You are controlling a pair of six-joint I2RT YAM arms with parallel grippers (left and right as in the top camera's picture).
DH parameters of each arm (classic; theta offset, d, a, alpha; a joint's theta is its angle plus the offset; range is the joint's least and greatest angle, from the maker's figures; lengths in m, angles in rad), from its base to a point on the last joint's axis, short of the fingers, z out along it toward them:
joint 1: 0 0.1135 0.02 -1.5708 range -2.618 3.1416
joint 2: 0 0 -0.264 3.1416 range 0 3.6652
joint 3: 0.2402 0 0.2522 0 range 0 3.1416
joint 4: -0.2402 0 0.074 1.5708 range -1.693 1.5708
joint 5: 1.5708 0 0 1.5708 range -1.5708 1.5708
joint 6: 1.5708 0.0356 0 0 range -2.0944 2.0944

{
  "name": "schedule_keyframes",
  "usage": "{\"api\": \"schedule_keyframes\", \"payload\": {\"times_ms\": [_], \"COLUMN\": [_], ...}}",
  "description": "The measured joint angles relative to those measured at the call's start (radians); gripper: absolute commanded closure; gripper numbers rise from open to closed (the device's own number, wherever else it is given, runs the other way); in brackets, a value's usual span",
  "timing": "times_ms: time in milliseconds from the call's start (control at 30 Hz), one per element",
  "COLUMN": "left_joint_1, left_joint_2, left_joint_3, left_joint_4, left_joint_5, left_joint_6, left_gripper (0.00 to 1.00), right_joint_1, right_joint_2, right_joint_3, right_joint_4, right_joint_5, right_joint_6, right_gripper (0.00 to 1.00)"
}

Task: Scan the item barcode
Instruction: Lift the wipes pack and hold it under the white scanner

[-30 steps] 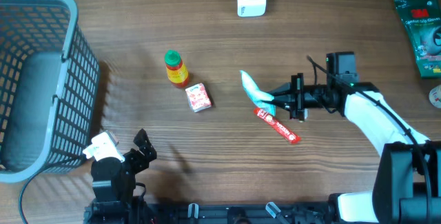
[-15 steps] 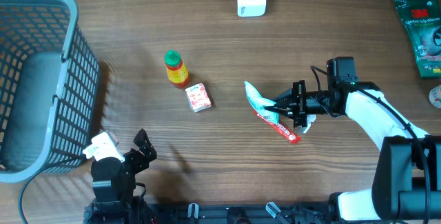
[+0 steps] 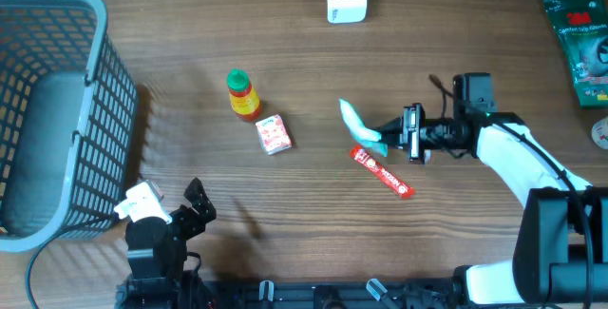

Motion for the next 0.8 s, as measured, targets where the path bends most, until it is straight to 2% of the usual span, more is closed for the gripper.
{"api": "schedule_keyframes", "payload": {"times_ms": [67,100,233,333,467,533,700,800], "left_joint_1": [0.0,0.0,0.0,0.0,0.0,0.0,0.0,0.0], "left_joint_2": [0.0,0.0,0.0,0.0,0.0,0.0,0.0,0.0], "left_joint_3": [0.0,0.0,0.0,0.0,0.0,0.0,0.0,0.0], "left_joint_4": [0.0,0.0,0.0,0.0,0.0,0.0,0.0,0.0], "left_joint_5": [0.0,0.0,0.0,0.0,0.0,0.0,0.0,0.0], "left_joint_6": [0.0,0.0,0.0,0.0,0.0,0.0,0.0,0.0], "left_gripper": [0.0,0.0,0.0,0.0,0.0,0.0,0.0,0.0], "right_joint_1": [-0.001,-0.001,0.0,0.016,0.076,0.119,0.176,0.183], "right_joint_2": [0.0,0.0,0.0,0.0,0.0,0.0,0.005,0.042], "right_joint_3": [0.002,0.002,0.002,0.001,-0.001,0.003,0.006,0.058], "right_joint_4": [0.023,0.024,0.023,0.068,0.264,0.454,0.89,0.964], "right_joint_5": [-0.039,-0.086,-0.107,0.026,0.157,0.188,0.252,0.282], "right_joint_6": [-0.258,-0.469,-0.9,-1.061,-1.16,-1.154,-0.996,-0.919], "right_gripper": [0.96,0.96,0.95,0.95,0.95,0.96,0.96,0.96]}}
